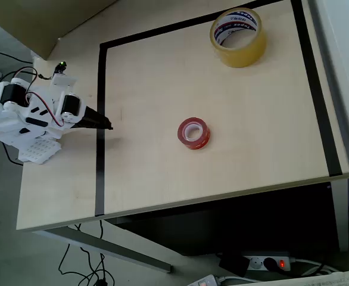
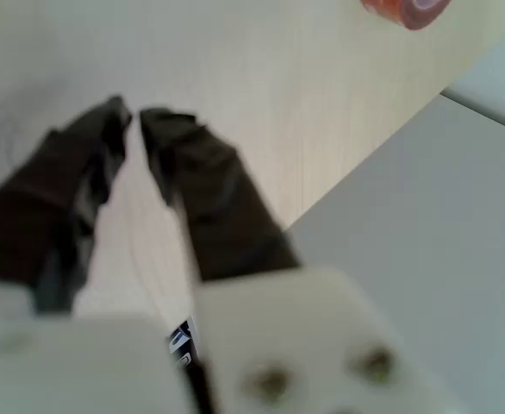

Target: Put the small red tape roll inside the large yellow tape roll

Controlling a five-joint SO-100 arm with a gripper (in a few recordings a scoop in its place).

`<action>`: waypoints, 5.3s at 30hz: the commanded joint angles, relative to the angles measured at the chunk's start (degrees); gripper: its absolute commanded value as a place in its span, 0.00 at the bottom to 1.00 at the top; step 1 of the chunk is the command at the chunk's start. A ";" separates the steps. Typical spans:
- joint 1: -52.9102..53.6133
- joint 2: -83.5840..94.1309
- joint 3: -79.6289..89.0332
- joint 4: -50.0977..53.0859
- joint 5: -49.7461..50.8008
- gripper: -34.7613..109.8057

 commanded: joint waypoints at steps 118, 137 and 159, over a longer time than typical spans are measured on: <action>-21.36 -169.37 -191.60 -1.05 -7.03 0.24; -18.19 -169.80 -190.63 9.40 -6.77 0.40; -12.66 -104.77 -134.38 41.92 -7.91 0.24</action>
